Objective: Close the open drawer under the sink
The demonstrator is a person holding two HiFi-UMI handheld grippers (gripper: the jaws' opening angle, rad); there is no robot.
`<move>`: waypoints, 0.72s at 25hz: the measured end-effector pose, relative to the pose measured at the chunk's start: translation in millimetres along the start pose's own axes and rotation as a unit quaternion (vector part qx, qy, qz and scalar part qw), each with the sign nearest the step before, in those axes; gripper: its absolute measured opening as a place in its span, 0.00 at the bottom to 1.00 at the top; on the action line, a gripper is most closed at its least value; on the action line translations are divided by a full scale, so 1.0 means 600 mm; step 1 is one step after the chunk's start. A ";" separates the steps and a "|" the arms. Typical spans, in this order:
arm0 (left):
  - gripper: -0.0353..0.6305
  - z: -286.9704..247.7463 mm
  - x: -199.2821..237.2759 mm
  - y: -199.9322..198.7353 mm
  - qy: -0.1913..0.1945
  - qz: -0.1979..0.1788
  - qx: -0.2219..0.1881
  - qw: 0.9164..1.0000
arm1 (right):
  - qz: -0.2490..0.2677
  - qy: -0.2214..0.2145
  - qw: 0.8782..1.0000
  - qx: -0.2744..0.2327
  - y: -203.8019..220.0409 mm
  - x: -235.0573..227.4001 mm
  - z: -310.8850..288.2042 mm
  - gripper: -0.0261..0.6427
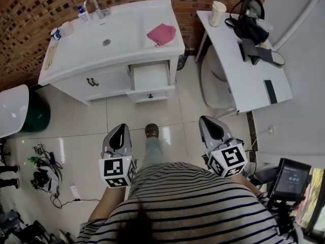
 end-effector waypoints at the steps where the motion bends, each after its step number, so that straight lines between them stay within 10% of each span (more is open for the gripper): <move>1: 0.08 -0.030 0.015 -0.020 0.010 -0.003 0.002 1.000 | -0.006 0.002 1.000 0.002 -0.012 -0.004 -0.034 0.04; 10: 0.08 -0.278 0.108 -0.117 0.096 -0.044 0.035 0.994 | -0.024 0.003 0.999 0.044 -0.030 -0.051 -0.326 0.04; 18: 0.08 -0.424 0.139 -0.118 0.090 -0.021 0.018 0.996 | -0.010 -0.033 0.992 0.123 0.143 -0.053 -0.459 0.04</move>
Point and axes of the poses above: the fingertips, and each gripper's own axes: z backward along the fingers, x to its left, y out of its underside, the point moved 4 cm from there along z, backward along the fingers, and after that the axes turned 7 degrees about z, right-handed, at the moved point
